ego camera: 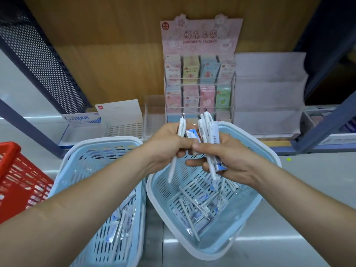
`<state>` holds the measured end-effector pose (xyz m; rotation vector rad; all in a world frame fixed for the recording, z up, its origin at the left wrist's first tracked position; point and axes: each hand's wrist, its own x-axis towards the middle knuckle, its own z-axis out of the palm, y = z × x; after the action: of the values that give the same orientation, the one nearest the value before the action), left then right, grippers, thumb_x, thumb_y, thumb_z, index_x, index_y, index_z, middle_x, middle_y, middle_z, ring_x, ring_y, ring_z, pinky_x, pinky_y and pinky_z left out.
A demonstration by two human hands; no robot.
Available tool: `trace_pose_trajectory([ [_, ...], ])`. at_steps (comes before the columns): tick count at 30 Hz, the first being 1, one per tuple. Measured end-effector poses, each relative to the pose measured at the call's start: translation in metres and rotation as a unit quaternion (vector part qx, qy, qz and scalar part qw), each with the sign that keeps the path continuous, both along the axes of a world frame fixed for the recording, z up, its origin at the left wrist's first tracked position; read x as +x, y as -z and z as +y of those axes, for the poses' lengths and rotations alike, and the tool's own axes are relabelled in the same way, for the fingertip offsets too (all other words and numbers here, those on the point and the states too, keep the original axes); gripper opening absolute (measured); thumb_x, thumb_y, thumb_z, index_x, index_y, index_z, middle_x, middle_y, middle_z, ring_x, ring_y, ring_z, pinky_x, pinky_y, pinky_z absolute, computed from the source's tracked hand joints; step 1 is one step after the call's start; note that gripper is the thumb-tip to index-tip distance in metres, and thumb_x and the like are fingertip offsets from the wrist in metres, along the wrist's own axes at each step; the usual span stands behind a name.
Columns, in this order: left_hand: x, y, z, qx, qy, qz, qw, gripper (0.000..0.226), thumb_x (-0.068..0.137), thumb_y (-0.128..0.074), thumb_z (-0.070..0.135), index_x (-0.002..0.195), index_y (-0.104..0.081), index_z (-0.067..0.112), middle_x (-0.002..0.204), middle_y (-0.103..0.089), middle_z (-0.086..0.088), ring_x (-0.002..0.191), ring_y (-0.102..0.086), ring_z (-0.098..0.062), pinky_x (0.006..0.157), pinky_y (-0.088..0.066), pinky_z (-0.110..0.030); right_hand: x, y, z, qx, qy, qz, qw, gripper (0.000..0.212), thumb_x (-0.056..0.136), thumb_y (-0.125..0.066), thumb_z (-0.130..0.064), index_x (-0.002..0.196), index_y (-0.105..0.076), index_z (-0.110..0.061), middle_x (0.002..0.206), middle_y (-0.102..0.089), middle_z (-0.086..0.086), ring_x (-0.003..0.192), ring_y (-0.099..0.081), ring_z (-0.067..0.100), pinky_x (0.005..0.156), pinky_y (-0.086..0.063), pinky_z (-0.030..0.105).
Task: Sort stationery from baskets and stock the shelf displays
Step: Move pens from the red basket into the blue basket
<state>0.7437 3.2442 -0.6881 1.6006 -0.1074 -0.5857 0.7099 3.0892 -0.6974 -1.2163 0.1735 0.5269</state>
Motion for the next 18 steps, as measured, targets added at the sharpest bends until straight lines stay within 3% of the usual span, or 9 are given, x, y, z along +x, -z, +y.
trace_pose_trajectory([
  [4,0.007,-0.005,0.005,0.083,-0.012,0.015,0.996,0.015,0.089,-0.066,0.020,0.104,-0.069,0.018,0.074,-0.059,0.004,0.059,-0.042,-0.009,0.047,-0.030,-0.019,-0.006,-0.001,-0.004,-0.043,-0.034,-0.047,0.997,0.031,0.085,-0.066,0.002,0.106,-0.062,-0.021,0.075,-0.071,-0.004,0.079,-0.074,0.027,0.050,-0.047,0.019],
  [7,0.010,-0.013,0.007,0.111,0.005,-0.024,0.993,0.028,0.091,-0.062,0.042,0.104,-0.066,0.017,0.066,-0.052,0.009,0.053,-0.037,-0.007,0.046,-0.025,-0.019,-0.009,-0.001,-0.001,-0.066,-0.085,-0.066,0.992,0.030,0.084,-0.065,0.007,0.102,-0.061,-0.017,0.073,-0.069,-0.003,0.075,-0.073,0.023,0.051,-0.046,0.020],
  [9,0.009,-0.017,0.007,0.104,0.022,-0.056,0.993,0.034,0.092,-0.060,0.039,0.107,-0.064,0.009,0.056,-0.049,0.007,0.044,-0.036,-0.006,0.040,-0.025,-0.016,-0.009,-0.003,0.003,-0.059,-0.116,-0.067,0.989,0.028,0.081,-0.067,0.006,0.099,-0.061,-0.014,0.074,-0.068,0.000,0.073,-0.072,0.023,0.050,-0.048,0.021],
  [13,0.014,-0.022,0.015,0.085,0.008,-0.087,0.993,0.012,0.093,-0.062,0.022,0.088,-0.061,0.011,0.055,-0.045,-0.003,0.040,-0.031,-0.009,0.039,-0.020,-0.019,-0.008,-0.006,0.008,0.006,-0.139,-0.040,0.989,0.031,0.073,-0.074,0.001,0.099,-0.058,-0.008,0.076,-0.067,0.008,0.066,-0.070,0.025,0.048,-0.049,0.021],
  [15,0.018,-0.022,0.024,0.083,-0.018,-0.093,0.992,0.013,0.093,-0.062,0.020,0.087,-0.059,0.009,0.048,-0.045,0.000,0.036,-0.030,-0.007,0.037,-0.020,-0.016,-0.008,-0.004,0.009,0.045,-0.138,-0.017,0.989,0.031,0.076,-0.066,-0.003,0.106,-0.058,-0.008,0.077,-0.067,0.012,0.062,-0.068,0.025,0.046,-0.047,0.022],
  [18,0.026,-0.026,0.041,0.080,-0.059,-0.099,0.990,0.024,0.092,-0.064,0.020,0.072,-0.054,0.012,0.045,-0.043,0.000,0.034,-0.029,-0.008,0.035,-0.021,-0.015,-0.006,0.000,0.009,0.051,-0.177,-0.009,0.983,0.048,0.078,-0.061,-0.004,0.126,-0.053,-0.006,0.079,-0.065,0.012,0.060,-0.066,0.022,0.044,-0.045,0.021],
])
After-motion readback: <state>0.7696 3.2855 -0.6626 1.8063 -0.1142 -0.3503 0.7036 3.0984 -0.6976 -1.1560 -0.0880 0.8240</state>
